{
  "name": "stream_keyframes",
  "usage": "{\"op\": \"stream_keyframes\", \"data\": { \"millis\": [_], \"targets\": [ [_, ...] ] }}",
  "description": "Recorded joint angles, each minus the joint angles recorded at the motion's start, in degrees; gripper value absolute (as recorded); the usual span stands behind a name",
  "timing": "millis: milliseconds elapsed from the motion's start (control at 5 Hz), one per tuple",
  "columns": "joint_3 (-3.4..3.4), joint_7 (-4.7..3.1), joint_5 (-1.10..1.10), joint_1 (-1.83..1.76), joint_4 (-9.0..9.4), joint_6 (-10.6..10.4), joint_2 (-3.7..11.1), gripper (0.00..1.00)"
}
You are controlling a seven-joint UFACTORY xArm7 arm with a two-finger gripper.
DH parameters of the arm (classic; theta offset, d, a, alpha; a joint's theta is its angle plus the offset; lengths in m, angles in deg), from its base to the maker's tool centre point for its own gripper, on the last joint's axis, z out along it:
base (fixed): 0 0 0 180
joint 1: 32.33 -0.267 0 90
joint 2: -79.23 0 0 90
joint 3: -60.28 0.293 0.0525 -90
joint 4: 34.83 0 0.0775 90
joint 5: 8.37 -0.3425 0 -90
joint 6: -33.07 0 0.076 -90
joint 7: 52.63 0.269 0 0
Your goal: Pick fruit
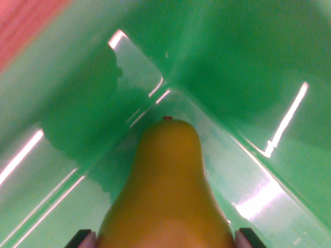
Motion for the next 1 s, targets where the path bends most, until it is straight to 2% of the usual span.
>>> {"op": "stream_keyframes", "data": {
  "millis": [200, 400, 600, 800, 1000],
  "targets": [
    [-0.04, -0.01, 0.06, -0.03, -1.38, 1.94, -0.57, 1.00],
    [-0.04, -0.01, 0.06, -0.03, -1.38, 1.94, -0.57, 1.00],
    [-0.08, -0.02, 0.12, -0.06, -2.82, 3.98, -1.16, 1.00],
    [-0.08, -0.02, 0.12, -0.06, -2.82, 3.98, -1.16, 1.00],
    [-0.13, -0.04, 0.20, -0.09, -4.56, 6.42, -1.88, 1.00]
  ]
}}
